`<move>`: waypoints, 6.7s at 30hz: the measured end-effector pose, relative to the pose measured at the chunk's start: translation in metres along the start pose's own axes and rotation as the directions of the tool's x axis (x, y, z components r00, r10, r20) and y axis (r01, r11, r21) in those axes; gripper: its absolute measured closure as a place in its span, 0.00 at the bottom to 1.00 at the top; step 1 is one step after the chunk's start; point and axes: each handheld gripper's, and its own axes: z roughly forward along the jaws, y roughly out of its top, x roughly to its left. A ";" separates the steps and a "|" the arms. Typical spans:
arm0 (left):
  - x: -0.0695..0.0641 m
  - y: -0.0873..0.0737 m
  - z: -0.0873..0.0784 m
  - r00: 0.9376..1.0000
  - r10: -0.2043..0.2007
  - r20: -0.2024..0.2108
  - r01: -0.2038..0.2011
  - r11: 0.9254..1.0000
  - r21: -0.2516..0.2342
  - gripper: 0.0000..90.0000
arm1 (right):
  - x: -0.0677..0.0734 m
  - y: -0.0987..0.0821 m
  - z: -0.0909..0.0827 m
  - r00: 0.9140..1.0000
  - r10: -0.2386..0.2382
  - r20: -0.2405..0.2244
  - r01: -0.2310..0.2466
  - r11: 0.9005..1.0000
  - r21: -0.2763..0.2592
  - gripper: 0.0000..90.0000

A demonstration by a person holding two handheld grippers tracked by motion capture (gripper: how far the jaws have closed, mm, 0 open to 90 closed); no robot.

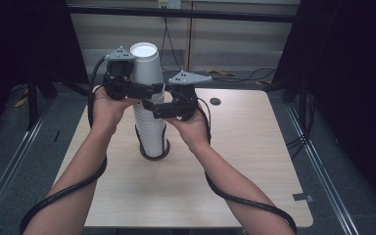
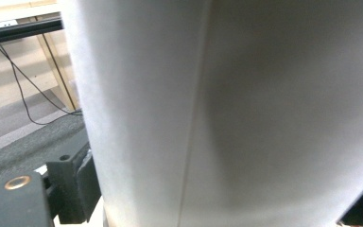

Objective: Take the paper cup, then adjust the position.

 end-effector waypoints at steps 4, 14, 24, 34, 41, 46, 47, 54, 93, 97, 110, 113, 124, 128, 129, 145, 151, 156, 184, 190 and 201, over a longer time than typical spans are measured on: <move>0.001 -0.002 0.001 1.000 0.000 0.000 0.000 1.000 0.003 0.13 | -0.001 0.000 0.002 1.000 0.011 -0.006 -0.011 1.000 -0.010 0.11; 0.002 -0.001 0.002 1.000 -0.015 -0.007 0.015 1.000 0.015 0.11 | -0.002 0.006 0.004 1.000 -0.003 -0.010 0.003 0.999 0.048 0.15; 0.001 0.002 0.002 0.999 -0.030 -0.016 0.030 0.999 0.020 0.12 | -0.003 0.008 0.004 1.000 -0.025 -0.018 0.026 0.998 0.065 0.17; 0.002 0.019 -0.007 0.999 -0.053 -0.003 0.053 0.998 -0.022 0.16 | -0.004 0.008 0.003 0.999 -0.035 -0.024 0.037 0.997 0.071 0.18; 0.005 0.026 -0.012 0.998 -0.055 0.005 0.056 0.998 -0.020 0.16 | -0.004 0.009 0.003 0.999 -0.037 -0.024 0.038 0.996 0.080 0.18; 0.004 0.032 -0.018 0.999 -0.049 0.012 0.049 0.998 -0.039 0.17 | -0.004 0.009 0.003 0.999 -0.037 -0.025 0.039 0.996 0.078 0.18; 0.005 0.034 -0.020 0.998 -0.055 0.020 0.056 0.997 -0.043 0.17 | -0.004 0.008 0.003 0.999 -0.038 -0.025 0.040 0.996 0.077 0.18; 0.004 0.043 -0.030 0.999 -0.046 0.025 0.047 0.997 -0.058 0.17 | -0.004 0.008 0.002 0.999 -0.047 -0.025 0.049 0.996 0.078 0.18; 0.016 0.054 -0.077 0.999 -0.047 0.025 0.049 0.995 -0.092 0.18 | -0.004 0.009 0.004 0.996 -0.087 -0.023 0.089 0.990 0.105 0.18; 0.020 0.048 -0.088 0.998 -0.047 0.031 0.049 0.994 -0.098 0.18 | -0.004 0.009 0.003 0.996 -0.089 -0.026 0.091 0.990 0.109 0.18; 0.024 0.019 -0.112 0.999 -0.034 0.023 0.036 0.996 -0.084 0.18 | -0.004 0.009 0.000 0.996 -0.081 -0.029 0.084 0.989 0.123 0.16; 0.024 0.015 -0.116 1.000 -0.020 0.003 0.020 0.998 -0.068 0.18 | -0.004 0.010 0.000 0.997 -0.078 -0.027 0.081 0.989 0.126 0.16; 0.033 -0.026 -0.122 0.999 -0.048 -0.007 0.048 0.999 -0.018 0.17 | -0.006 0.014 -0.003 0.998 -0.045 -0.037 0.048 0.996 0.070 0.18; 0.031 -0.037 -0.119 0.999 -0.041 -0.005 0.042 0.999 0.019 0.17 | -0.010 0.017 -0.010 0.999 -0.036 -0.036 0.039 0.997 0.070 0.15; 0.031 -0.037 -0.119 0.999 -0.041 -0.005 0.042 0.999 0.019 0.17 | -0.010 0.017 -0.010 0.999 -0.036 -0.036 0.039 0.997 0.070 0.15; 0.008 -0.071 -0.103 0.999 0.037 0.024 -0.041 0.975 0.218 0.18 | -0.021 -0.005 -0.058 0.994 -0.048 -0.103 0.061 0.991 0.120 0.15; -0.005 -0.081 -0.095 0.996 0.064 0.061 -0.079 0.956 0.282 0.18 | -0.028 -0.023 -0.076 0.989 -0.056 -0.138 0.081 0.981 0.179 0.15; -0.020 -0.087 -0.085 0.990 0.082 0.116 -0.114 0.947 0.299 0.18 | -0.032 -0.033 -0.088 0.985 -0.072 -0.155 0.103 0.974 0.203 0.16; -0.088 -0.110 -0.023 0.946 0.137 0.293 -0.261 0.858 0.442 0.18 | -0.055 -0.093 -0.138 0.986 -0.028 -0.164 0.079 0.946 0.316 0.17; -0.100 -0.114 -0.007 0.939 0.148 0.311 -0.285 0.840 0.462 0.18 | -0.052 -0.099 -0.143 0.984 -0.038 -0.174 0.096 0.936 0.339 0.17; -0.110 -0.119 0.028 0.929 0.134 0.345 -0.304 0.809 0.504 0.17 | -0.044 -0.105 -0.142 0.972 -0.062 -0.228 0.149 0.911 0.385 0.17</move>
